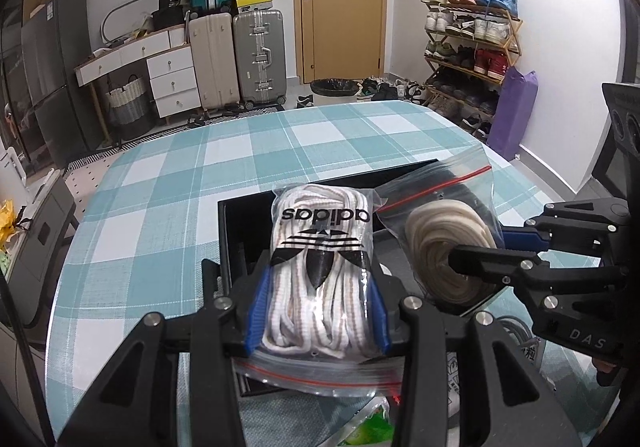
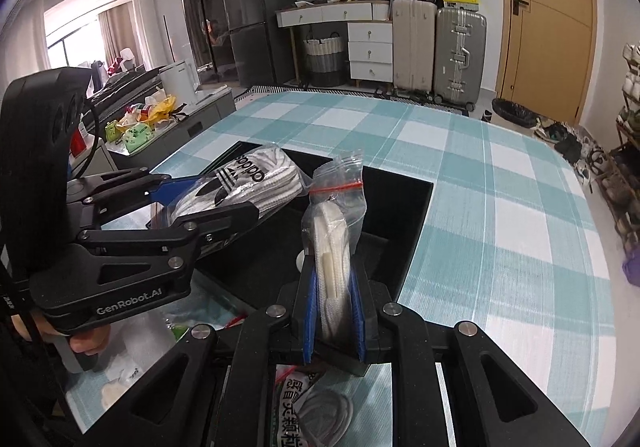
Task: Organize soft objects
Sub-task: 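Lower both bags into the black box and open both grippers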
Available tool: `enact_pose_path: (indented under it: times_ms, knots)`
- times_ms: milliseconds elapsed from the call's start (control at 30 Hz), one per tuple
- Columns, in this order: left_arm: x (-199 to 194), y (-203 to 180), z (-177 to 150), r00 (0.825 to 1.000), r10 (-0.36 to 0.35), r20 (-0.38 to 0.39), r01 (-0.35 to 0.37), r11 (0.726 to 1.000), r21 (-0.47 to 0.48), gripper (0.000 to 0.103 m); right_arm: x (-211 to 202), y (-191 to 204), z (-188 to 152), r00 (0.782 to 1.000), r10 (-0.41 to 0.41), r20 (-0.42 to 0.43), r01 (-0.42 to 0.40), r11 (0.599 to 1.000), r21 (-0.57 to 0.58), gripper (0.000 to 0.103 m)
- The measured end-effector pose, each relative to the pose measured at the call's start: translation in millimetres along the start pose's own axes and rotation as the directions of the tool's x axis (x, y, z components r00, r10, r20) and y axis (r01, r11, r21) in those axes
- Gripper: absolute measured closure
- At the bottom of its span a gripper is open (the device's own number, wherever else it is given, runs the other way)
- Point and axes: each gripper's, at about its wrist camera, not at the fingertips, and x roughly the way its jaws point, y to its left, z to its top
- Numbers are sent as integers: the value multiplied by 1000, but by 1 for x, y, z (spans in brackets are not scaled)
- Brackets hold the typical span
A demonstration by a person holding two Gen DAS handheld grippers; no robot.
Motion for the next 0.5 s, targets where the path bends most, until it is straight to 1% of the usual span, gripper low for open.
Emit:
enact_pose_path:
  times_ms: [333, 367, 400, 433, 467, 500]
  knots:
    - [-4, 1, -1, 1000, -25, -14, 25, 1000, -12, 60, -5, 3, -5, 1000, 16, -2, -16, 1000, 2, 88]
    - [-4, 2, 0, 999, -34, -17, 34, 999, -17, 56, -6, 3, -5, 1000, 13, 3, -13, 1000, -3, 88]
    - [-6, 3, 0, 999, -45, -18, 44, 999, -22, 51, -8, 3, -5, 1000, 8, 15, -8, 1000, -9, 87]
    - [-7, 4, 0, 999, -51, -16, 51, 998, -26, 48, -9, 3, -5, 1000, 5, 19, -4, 1000, -12, 85]
    - [-9, 4, -1, 998, -54, -15, 54, 998, -27, 43, -14, 3, -5, 999, -6, 37, 7, 1000, -21, 84]
    - [-12, 4, -1, 999, -52, -11, 52, 998, -29, 40, -18, 3, -5, 999, -8, 48, 9, 1000, -25, 79]
